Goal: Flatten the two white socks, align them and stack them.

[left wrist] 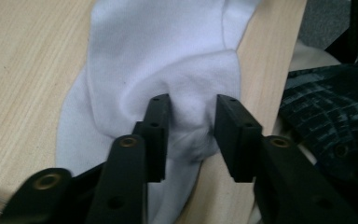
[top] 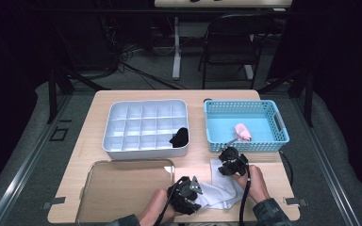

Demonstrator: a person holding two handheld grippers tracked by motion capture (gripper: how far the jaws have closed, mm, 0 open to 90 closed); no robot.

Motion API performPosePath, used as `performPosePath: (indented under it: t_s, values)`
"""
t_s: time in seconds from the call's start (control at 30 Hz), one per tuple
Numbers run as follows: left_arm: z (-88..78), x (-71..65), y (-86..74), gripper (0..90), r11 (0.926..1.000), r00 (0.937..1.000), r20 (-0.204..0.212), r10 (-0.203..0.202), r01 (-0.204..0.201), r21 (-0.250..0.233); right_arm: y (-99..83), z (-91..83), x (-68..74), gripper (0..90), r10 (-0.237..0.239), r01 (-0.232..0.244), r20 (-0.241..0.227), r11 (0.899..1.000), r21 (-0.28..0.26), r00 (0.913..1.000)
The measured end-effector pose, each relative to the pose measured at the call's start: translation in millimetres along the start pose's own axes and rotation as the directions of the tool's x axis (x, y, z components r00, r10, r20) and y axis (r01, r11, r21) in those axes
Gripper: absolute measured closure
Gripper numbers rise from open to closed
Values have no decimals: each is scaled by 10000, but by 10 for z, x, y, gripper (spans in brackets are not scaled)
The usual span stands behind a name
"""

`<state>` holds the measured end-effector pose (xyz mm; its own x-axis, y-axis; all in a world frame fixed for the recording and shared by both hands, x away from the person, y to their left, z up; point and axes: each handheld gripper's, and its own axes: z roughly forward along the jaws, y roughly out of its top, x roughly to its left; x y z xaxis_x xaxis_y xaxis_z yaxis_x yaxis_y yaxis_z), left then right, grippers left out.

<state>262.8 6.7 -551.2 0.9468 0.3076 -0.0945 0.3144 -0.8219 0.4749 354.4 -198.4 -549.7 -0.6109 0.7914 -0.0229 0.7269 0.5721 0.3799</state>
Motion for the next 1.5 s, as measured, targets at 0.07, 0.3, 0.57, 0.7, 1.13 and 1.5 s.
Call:
performPosePath:
  t_s: [0.07, 0.3, 0.57, 0.7, 1.13, 1.5]
  values:
    - [13, 3, -9, 720, 10000, 10000, -36, 24, -24, 23, -12, 4, 0, 793, 62, -62, 37, 9999, -145, 10000]
    - [-66, 25, 9, 839, 9992, 9999, -10, 104, -104, -382, -36, -28, -75, 833, 484, -478, 171, 9984, -309, 9987]
    - [-281, 163, 9, 864, 9955, 9999, -133, -71, 58, -950, -135, -459, -155, 832, 1608, -1544, 323, 9768, -1481, 9865]
    - [-338, 220, 9, 867, 9958, 10000, -11, 68, -69, -908, -236, -675, -145, 830, 1972, -1862, 484, 9670, -1741, 9792]
    - [-490, 360, -37, 868, 9949, 9977, -210, 646, -660, -766, -517, -833, 53, 825, 2434, -2273, 988, 9621, -1503, 9649]
    - [-426, 322, -9, 867, 9922, 9910, -557, 1217, -1231, -214, -788, -706, 78, 823, 2822, -2741, 798, 9566, -992, 9560]
